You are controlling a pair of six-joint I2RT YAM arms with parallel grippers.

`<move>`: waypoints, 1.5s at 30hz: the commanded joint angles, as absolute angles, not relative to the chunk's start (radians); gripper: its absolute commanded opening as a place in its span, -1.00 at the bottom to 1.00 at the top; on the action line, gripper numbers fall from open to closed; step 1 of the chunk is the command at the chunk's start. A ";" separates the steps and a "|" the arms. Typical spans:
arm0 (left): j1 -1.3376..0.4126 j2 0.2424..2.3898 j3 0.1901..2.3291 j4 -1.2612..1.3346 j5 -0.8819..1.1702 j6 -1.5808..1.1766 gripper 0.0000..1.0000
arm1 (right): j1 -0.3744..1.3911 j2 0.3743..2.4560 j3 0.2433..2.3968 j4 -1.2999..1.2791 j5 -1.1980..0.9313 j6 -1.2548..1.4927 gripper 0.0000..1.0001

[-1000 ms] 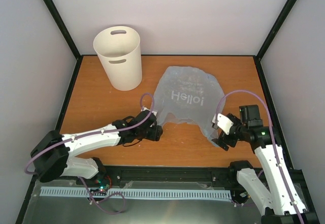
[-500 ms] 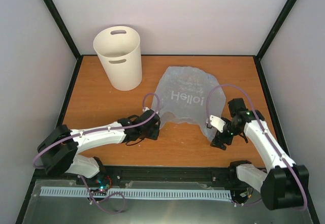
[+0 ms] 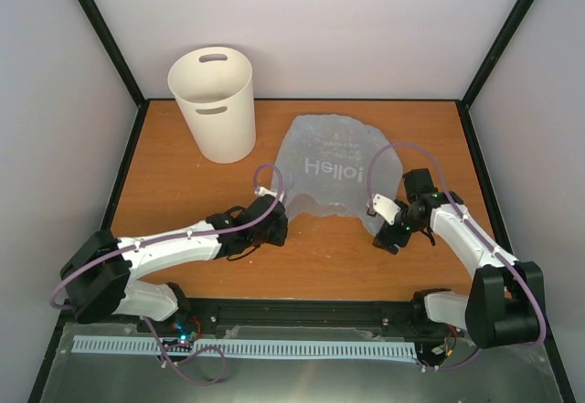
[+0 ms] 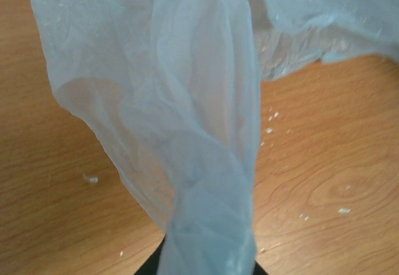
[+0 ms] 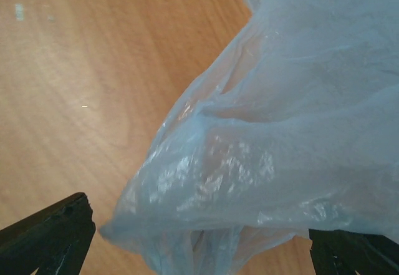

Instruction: Put the trash bags into the trash bin

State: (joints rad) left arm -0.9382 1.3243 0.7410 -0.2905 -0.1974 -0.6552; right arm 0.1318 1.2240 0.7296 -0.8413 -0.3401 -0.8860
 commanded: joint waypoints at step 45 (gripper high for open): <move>-0.882 1.629 1.501 -0.463 -0.239 -0.314 -0.99 | 0.094 1.074 1.152 -0.622 -0.036 -0.614 -0.94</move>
State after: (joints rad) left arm -0.9924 1.3426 1.7691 -0.2760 -0.3386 -0.0750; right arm 0.0959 0.8402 1.6642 -0.5362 -0.2695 -0.4427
